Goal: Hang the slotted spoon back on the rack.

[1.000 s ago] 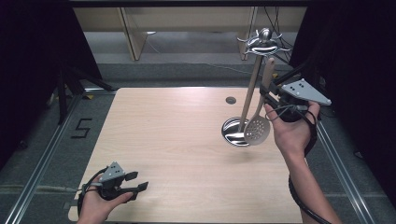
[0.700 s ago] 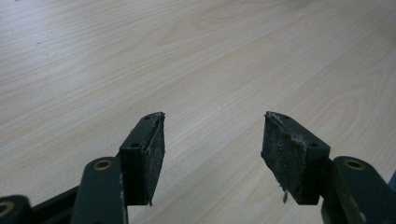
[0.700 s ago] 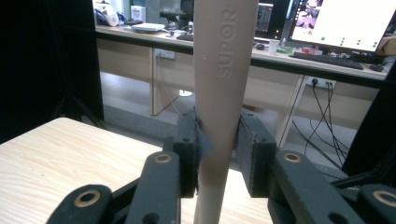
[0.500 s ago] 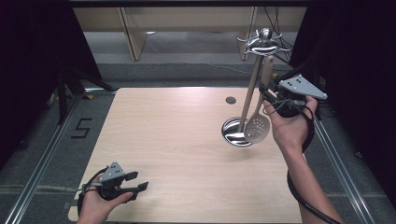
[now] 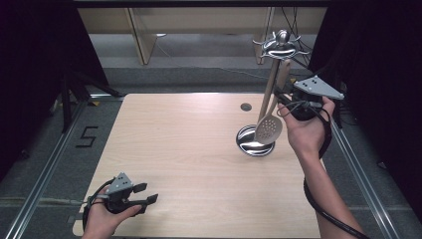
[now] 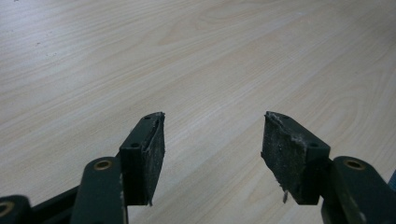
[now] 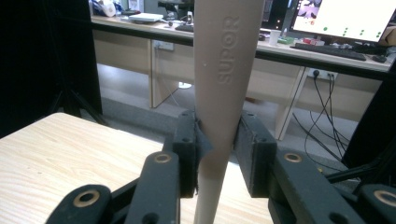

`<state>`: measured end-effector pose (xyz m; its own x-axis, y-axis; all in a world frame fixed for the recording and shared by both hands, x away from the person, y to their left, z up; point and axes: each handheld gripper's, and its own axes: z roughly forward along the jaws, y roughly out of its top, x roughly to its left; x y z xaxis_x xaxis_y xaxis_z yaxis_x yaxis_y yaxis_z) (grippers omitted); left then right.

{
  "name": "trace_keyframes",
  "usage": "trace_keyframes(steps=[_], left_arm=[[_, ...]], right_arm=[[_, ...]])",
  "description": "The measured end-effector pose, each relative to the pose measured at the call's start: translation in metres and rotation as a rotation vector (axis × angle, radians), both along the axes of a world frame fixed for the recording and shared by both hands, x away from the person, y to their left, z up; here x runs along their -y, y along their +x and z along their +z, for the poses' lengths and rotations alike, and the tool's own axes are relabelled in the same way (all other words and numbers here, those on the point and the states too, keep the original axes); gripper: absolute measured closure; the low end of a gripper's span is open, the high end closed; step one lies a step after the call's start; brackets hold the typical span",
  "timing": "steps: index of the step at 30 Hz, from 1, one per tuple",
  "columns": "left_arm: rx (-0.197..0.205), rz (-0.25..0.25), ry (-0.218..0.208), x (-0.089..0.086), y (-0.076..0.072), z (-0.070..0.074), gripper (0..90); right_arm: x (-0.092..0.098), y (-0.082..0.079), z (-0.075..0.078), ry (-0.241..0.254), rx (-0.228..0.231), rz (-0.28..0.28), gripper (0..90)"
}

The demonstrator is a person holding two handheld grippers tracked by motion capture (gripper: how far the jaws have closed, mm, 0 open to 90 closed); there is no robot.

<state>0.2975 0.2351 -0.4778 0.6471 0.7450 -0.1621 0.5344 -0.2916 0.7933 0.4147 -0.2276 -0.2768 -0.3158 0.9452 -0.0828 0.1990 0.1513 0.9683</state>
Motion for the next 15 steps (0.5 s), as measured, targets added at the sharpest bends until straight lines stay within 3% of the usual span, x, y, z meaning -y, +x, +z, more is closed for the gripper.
trace_keyframes(steps=[3,7,13,15], left_arm=[[0.001,-0.002,0.002,0.0,0.0,0.0,38.6],[0.002,0.001,0.0,-0.001,0.0,0.0,38.6],[0.01,0.006,0.003,-0.001,0.0,0.0,38.6],[0.001,0.003,-0.001,-0.001,0.0,0.0,38.6]], right_arm=[[-0.001,0.001,0.0,0.013,-0.006,0.0,70.0],[-0.001,-0.001,-0.002,0.002,0.019,0.016,58.6],[0.0,-0.02,-0.013,0.018,0.043,0.012,47.9],[0.002,-0.028,-0.019,0.048,0.043,-0.002,46.2]])
